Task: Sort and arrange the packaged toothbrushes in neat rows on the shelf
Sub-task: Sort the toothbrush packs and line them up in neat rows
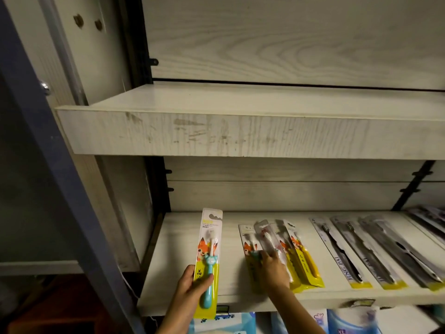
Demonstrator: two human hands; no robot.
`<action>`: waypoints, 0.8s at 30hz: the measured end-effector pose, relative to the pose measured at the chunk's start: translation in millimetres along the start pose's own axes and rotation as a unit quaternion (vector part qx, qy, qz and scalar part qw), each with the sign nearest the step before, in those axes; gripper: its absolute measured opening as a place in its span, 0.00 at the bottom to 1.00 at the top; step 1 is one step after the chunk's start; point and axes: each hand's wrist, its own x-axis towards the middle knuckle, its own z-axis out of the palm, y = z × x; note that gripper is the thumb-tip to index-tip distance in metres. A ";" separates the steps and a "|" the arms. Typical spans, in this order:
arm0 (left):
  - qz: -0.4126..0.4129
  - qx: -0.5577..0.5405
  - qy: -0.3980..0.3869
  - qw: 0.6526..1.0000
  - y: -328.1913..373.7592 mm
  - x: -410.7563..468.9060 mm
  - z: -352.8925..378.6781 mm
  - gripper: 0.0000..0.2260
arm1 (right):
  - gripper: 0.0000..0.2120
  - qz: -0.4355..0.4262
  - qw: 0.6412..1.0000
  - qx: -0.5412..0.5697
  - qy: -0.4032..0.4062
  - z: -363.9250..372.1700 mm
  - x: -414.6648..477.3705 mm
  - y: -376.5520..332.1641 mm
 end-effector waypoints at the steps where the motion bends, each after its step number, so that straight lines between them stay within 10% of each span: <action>1: -0.009 -0.005 0.006 1.000 -1.6 0.9 2.7 0.10 | 0.18 0.000 1.000 -0.001 -0.006 -1.3 -1.3 -1.5; 15: -0.057 -0.005 -0.010 0.998 6.2 10.7 29.6 0.08 | 0.19 -0.144 0.913 0.372 -0.081 -41.7 -90.4 -65.4; 24: -0.047 0.108 0.026 0.993 4.0 20.6 29.4 0.08 | 0.26 -0.119 0.972 0.184 -0.083 -39.5 -52.5 -46.9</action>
